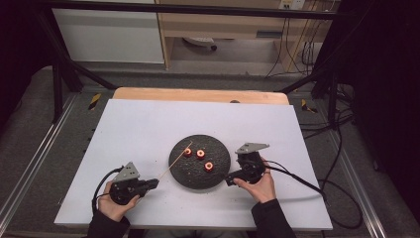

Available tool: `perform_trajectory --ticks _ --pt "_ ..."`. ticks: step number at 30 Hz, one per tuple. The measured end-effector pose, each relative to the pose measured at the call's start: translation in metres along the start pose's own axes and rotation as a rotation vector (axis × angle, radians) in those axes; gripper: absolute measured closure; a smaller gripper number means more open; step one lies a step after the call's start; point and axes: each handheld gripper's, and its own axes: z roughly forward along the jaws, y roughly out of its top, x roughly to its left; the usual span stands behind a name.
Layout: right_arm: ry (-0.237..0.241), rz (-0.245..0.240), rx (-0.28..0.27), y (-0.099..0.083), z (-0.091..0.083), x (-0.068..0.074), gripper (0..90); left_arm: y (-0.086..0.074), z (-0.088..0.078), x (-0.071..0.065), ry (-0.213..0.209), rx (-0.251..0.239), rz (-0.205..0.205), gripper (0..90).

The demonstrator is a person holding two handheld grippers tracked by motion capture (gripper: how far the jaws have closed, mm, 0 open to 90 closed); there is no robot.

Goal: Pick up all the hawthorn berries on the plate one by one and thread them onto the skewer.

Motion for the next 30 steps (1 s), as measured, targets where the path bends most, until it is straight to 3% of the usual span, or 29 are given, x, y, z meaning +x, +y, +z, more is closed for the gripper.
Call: perform_trajectory --ticks 8,18,26,30 --pt "-0.028 -0.047 0.097 0.028 0.023 0.012 2.5 0.000 0.002 -0.001 0.002 0.003 0.005 87.9" --pt "-0.020 -0.108 0.212 0.047 0.044 0.021 15.1 0.000 0.004 -0.002 0.008 0.015 0.012 87.9" --pt "-0.003 -0.117 0.312 0.053 0.060 0.023 30.5 0.000 0.004 -0.002 0.012 0.017 0.011 88.0" --pt "0.002 -0.087 0.330 0.054 0.064 0.022 38.5 0.000 0.004 -0.002 0.013 0.016 0.012 87.9"
